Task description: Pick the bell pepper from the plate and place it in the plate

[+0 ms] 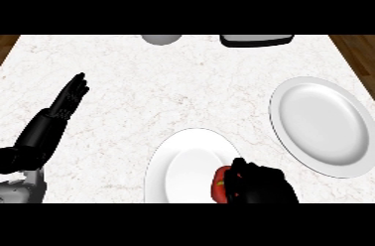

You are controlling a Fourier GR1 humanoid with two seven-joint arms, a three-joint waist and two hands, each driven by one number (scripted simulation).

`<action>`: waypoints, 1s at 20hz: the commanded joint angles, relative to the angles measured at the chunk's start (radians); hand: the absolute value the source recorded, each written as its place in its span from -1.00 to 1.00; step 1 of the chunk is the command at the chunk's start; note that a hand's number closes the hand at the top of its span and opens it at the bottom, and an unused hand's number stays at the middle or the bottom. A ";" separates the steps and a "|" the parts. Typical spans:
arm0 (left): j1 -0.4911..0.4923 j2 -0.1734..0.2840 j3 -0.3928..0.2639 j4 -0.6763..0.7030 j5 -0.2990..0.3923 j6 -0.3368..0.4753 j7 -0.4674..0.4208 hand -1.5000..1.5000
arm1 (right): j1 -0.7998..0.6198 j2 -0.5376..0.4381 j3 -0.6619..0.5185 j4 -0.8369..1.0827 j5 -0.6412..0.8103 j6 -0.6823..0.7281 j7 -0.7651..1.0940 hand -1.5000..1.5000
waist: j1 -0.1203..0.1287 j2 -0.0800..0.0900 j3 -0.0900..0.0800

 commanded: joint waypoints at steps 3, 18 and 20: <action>-0.010 -0.020 -0.017 0.023 -0.028 0.006 -0.033 0.00 | 0.157 -0.071 -0.093 -0.156 0.147 0.081 0.206 1.00 | 0.023 0.018 0.001; -0.061 -0.034 -0.024 -0.044 -0.009 -0.024 0.056 0.00 | 0.378 -0.104 -0.701 0.015 0.017 -0.169 -0.241 1.00 | 0.085 0.033 0.005; -0.027 -0.025 -0.012 -0.042 -0.006 -0.047 0.028 0.00 | 0.432 -0.118 -0.759 0.036 -0.029 -0.214 -0.328 1.00 | 0.083 0.031 0.003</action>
